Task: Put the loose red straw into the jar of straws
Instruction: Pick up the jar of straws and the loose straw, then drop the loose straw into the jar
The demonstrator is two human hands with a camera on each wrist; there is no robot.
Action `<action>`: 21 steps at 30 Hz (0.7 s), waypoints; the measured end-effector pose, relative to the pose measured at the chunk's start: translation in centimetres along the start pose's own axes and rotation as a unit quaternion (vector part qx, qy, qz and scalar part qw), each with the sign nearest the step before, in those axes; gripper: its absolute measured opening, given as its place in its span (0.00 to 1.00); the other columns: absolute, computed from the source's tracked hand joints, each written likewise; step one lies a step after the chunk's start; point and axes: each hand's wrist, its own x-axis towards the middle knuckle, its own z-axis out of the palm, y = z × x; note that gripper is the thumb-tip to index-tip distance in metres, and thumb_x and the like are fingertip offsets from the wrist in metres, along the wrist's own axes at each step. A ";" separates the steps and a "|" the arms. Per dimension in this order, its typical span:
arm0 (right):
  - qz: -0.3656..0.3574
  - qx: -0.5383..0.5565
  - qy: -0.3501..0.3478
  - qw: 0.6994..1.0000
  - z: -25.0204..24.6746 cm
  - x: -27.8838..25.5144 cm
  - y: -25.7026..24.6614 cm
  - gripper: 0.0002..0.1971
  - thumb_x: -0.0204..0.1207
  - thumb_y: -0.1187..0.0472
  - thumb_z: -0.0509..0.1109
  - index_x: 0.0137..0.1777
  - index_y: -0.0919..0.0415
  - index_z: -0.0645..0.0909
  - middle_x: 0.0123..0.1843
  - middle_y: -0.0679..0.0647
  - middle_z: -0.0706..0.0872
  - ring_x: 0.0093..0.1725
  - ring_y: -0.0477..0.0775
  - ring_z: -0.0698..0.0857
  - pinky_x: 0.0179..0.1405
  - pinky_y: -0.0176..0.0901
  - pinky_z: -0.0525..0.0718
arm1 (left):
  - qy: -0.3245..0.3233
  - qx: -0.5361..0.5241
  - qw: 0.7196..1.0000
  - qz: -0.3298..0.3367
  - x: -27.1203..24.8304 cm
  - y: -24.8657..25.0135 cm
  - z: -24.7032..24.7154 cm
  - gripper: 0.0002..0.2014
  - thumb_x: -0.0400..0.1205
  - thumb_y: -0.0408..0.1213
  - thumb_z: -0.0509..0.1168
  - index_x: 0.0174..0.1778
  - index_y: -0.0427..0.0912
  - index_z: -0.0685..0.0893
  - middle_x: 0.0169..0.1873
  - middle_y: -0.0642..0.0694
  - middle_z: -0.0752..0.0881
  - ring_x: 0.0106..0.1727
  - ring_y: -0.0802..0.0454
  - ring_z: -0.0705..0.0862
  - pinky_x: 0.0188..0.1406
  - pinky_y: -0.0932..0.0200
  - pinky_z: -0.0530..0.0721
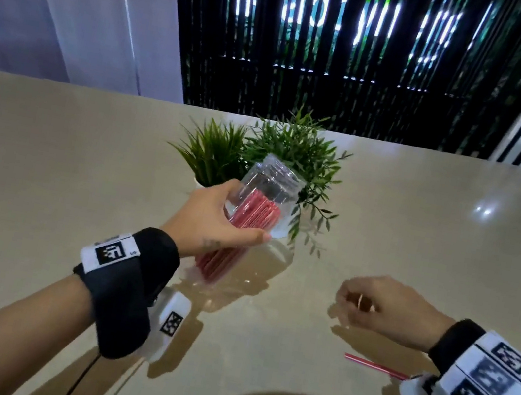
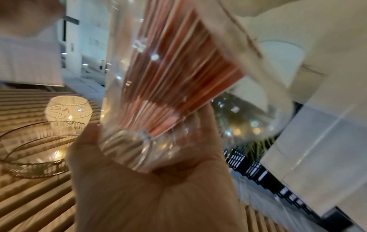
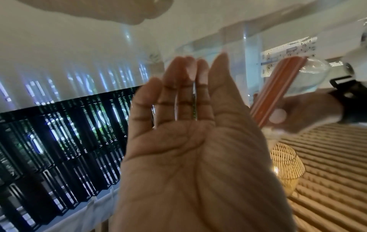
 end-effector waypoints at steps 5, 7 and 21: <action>0.089 -0.058 -0.113 0.988 1.7 -1.9 2.7 0.07 0.70 0.60 0.65 0.38 0.45 0.78 0.43 0.45 0.79 0.47 0.50 0.79 0.46 0.43 0.76 | 0.002 -0.046 0.999 0.012 -1.0 2.7 3.8 0.37 0.56 0.66 0.69 0.59 0.53 0.77 0.49 0.56 0.86 0.46 0.62 0.85 0.45 0.64 0.83; 0.112 -0.067 -0.112 0.985 2.3 -2.0 3.4 0.07 0.69 0.59 0.68 0.36 0.46 0.74 0.45 0.47 0.79 0.47 0.52 0.78 0.44 0.42 0.74 | 0.007 -0.063 0.998 0.014 -1.3 3.4 5.2 0.32 0.56 0.65 0.70 0.54 0.55 0.78 0.47 0.57 0.86 0.44 0.64 0.85 0.46 0.64 0.83; 0.149 -0.115 -0.098 0.977 3.7 -2.8 4.4 0.08 0.68 0.66 0.66 0.30 0.55 0.79 0.41 0.57 0.84 0.40 0.59 0.81 0.37 0.45 0.76 | 0.015 -0.094 0.995 0.007 -1.3 5.8 9.2 0.31 0.54 0.64 0.69 0.50 0.51 0.80 0.40 0.55 0.87 0.42 0.61 0.84 0.38 0.73 0.78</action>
